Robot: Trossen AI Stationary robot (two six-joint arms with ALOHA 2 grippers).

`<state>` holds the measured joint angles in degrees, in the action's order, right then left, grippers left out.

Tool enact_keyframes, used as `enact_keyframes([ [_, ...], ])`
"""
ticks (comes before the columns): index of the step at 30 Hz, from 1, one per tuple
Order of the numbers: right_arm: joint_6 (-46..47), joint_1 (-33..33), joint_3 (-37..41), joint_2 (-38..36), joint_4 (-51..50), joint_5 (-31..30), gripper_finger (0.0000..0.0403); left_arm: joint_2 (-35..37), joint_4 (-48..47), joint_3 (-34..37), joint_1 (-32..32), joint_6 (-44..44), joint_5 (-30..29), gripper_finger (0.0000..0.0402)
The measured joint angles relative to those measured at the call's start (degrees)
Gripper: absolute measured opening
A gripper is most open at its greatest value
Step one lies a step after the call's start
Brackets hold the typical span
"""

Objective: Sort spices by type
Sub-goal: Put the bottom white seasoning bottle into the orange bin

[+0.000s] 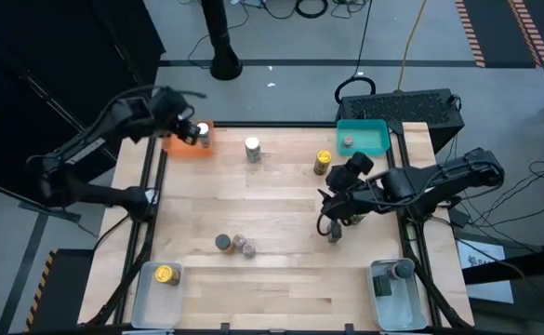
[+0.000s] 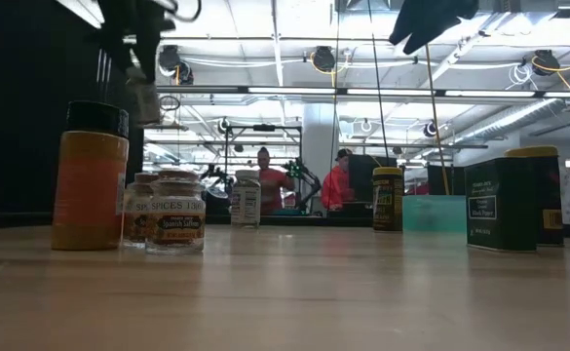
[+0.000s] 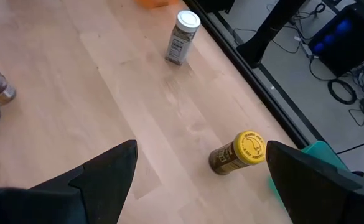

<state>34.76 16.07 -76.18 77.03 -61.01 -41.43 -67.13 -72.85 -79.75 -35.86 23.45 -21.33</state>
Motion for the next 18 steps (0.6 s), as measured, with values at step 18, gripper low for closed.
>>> enact_keyframes([
  [18,-6.1,-3.4,0.0,0.0,5.5,1.3,0.0338,-20.1,6.0,0.1,-29.0,-12.0,20.9,0.0213],
])
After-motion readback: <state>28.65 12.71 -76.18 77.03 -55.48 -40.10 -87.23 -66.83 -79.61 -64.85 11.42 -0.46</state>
